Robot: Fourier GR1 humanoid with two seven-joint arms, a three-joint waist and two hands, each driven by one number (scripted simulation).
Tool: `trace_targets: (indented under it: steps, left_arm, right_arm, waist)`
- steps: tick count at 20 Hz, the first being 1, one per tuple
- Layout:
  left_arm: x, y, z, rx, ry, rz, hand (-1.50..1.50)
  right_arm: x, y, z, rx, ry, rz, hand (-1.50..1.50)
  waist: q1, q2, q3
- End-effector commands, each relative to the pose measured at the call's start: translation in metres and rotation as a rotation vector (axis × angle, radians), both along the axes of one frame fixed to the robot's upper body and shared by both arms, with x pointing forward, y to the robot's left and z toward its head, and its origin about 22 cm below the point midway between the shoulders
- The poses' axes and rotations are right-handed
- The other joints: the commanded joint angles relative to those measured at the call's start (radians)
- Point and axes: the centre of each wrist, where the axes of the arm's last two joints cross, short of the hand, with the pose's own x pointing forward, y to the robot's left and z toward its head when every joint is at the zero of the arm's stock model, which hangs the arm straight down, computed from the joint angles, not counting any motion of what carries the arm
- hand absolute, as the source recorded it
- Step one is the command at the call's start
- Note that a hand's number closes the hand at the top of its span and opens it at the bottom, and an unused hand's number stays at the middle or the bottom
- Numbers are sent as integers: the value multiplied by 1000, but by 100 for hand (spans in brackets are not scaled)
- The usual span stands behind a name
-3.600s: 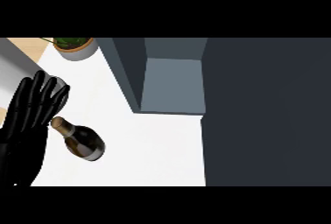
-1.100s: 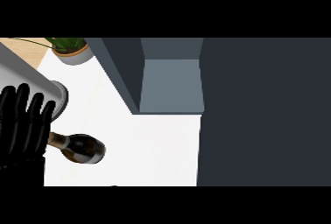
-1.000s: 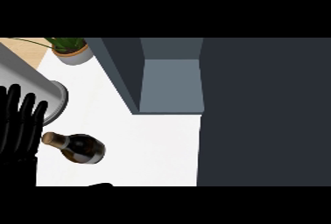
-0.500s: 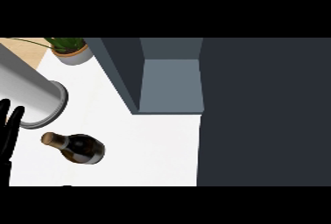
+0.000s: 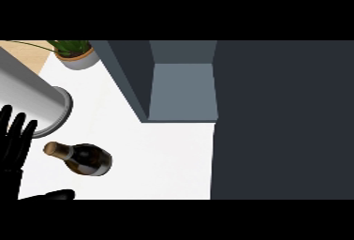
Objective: Pick up the wine, place it into the cabinet and close the cabinet
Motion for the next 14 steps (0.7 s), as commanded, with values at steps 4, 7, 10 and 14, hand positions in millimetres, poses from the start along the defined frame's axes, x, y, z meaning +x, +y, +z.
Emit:
trace_targets:
  steps: [4, 7, 10, 14]
  left_arm:
    - [3, 20, -36, -12, 31, 6, -150]
    - [13, 24, -71, 5, 33, 45, -150]
    - [7, 38, -66, 24, 10, 73, -150]
    - [15, 47, -89, 28, 23, 80, -150]
  right_arm:
    - [-38, 1, 23, 14, -30, 47, -150]
    - [-39, 5, 23, 24, -46, 36, -150]
    - [-32, -3, 21, 25, -42, 31, -150]
    - [-33, 2, 22, 16, -43, 39, -150]
  waist:
    - [-1, -1, 0]
    - [-7, 0, -1]
    - [0, 0, 1]
    - [-2, 0, 1]
